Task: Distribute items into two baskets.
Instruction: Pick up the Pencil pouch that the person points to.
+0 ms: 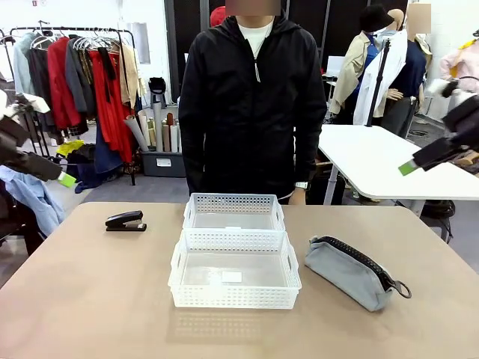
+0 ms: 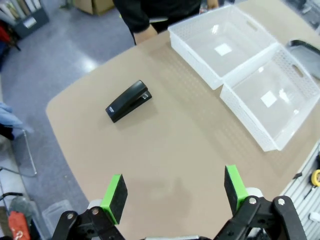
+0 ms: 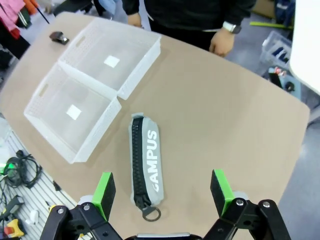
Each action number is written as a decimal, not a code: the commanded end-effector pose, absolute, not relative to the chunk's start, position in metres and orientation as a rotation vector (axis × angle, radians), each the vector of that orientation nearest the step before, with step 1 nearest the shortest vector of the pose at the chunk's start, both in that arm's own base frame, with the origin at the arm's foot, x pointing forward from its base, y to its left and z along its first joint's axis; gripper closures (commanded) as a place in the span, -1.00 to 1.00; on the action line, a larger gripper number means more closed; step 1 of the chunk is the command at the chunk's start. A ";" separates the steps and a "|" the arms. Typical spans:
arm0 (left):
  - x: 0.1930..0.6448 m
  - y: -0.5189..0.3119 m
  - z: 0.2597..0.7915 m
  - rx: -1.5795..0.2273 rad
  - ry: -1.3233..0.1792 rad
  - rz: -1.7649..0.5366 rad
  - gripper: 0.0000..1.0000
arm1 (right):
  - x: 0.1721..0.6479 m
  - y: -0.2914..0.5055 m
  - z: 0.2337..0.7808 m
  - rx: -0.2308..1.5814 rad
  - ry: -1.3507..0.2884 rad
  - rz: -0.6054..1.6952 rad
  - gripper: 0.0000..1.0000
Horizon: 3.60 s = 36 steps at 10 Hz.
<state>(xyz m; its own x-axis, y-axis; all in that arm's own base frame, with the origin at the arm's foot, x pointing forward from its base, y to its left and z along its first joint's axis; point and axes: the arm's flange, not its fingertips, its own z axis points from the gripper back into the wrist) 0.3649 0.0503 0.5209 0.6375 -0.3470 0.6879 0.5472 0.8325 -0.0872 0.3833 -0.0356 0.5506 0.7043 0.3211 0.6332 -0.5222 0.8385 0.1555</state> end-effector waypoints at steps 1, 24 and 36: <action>0.353 0.068 0.520 -0.356 -0.750 -0.511 -1.00 | 0.376 -0.071 0.547 0.424 -0.639 0.486 -1.00; 0.338 0.107 0.531 -0.437 -0.881 -0.543 -1.00 | 0.349 -0.139 0.549 0.540 -0.728 0.588 -1.00; 0.338 0.107 0.531 -0.437 -0.881 -0.543 -1.00 | 0.391 -0.112 0.548 0.458 -0.551 0.639 -1.00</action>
<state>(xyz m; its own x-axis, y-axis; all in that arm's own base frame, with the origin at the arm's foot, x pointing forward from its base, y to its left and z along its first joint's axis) 0.3374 0.1069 0.5318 0.5246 -0.2639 0.8094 0.6020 0.7873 -0.1334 0.3774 -0.1162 0.5408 0.6476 0.3848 0.6577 -0.6657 0.7056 0.2427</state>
